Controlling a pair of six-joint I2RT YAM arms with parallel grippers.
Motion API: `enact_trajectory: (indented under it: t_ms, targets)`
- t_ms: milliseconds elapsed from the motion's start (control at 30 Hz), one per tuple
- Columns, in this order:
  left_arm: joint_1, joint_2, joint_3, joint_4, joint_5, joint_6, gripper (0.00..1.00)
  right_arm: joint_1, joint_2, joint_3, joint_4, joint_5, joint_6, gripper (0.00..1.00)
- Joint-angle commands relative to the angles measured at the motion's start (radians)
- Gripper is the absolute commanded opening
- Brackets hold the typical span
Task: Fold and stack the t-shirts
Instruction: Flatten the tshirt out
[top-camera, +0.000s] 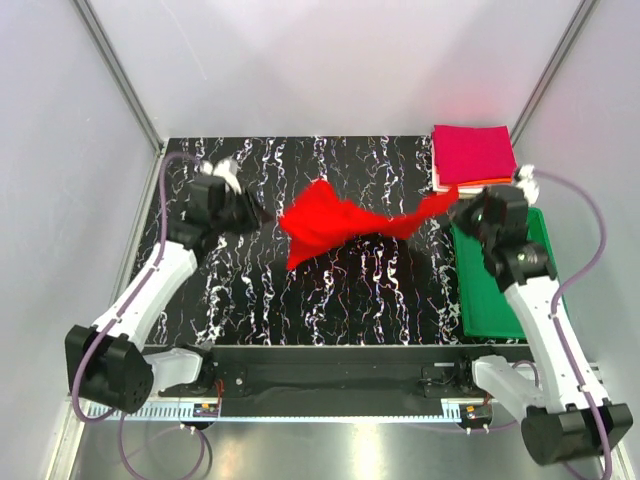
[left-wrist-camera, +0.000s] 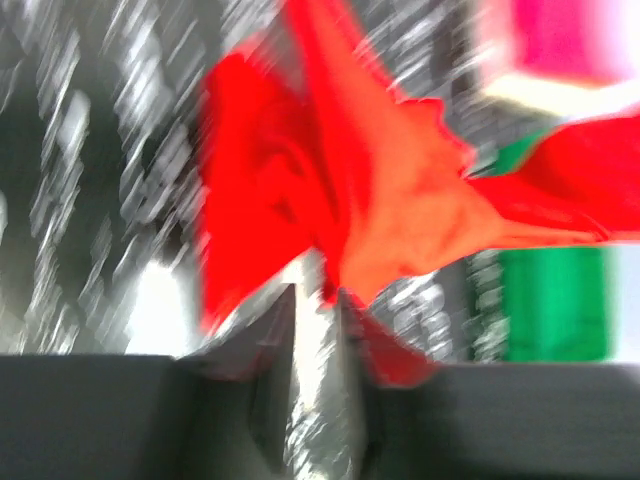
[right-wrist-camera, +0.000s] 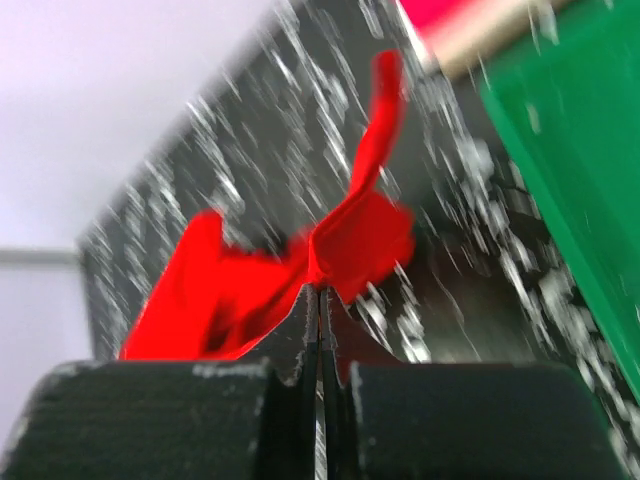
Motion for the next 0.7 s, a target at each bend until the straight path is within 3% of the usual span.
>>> enact_trajectory:
  t_ms: [0,67,300,500,667]
  targets:
    - [0.009,-0.047,-0.133,-0.048,-0.110,-0.004,0.36,-0.002,-0.105,-0.187,-0.067,-0.104,0.045,0.00]
    - [0.006,-0.078,-0.208,-0.041,-0.090,-0.027,0.50,-0.003,-0.147,-0.287,-0.072,-0.156,0.076,0.00]
    - [-0.179,-0.101,-0.363,0.054,-0.166,-0.027,0.52,-0.002,-0.222,-0.323,-0.119,-0.102,0.085,0.00]
    - [-0.170,0.047,-0.361,0.148,-0.163,-0.054,0.53,-0.002,-0.230,-0.268,-0.150,-0.050,0.071,0.00]
    - [-0.161,0.198,-0.318,0.231,-0.065,-0.072,0.52,-0.002,-0.239,-0.269,-0.152,-0.062,0.074,0.00]
